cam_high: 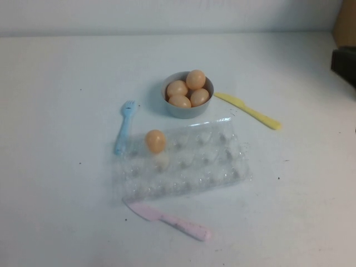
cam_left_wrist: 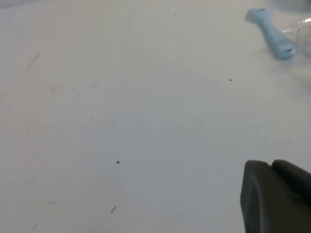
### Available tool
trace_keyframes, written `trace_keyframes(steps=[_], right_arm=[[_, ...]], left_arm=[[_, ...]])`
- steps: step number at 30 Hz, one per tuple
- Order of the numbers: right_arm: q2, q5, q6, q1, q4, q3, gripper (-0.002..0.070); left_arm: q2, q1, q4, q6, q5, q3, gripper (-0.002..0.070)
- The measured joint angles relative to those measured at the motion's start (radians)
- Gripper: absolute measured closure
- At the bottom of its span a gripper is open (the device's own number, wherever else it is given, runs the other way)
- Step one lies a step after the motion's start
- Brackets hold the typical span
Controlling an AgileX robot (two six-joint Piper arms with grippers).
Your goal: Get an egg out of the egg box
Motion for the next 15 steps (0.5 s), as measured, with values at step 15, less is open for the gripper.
trace_keyframes(steps=[15], right_arm=[[-0.147, -0.001, 0.001, -0.003, -0.021, 0.287, 0.0694]], left_arm=[[0.0, 0.0, 0.0, 0.0, 0.0, 0.0, 0.0678]])
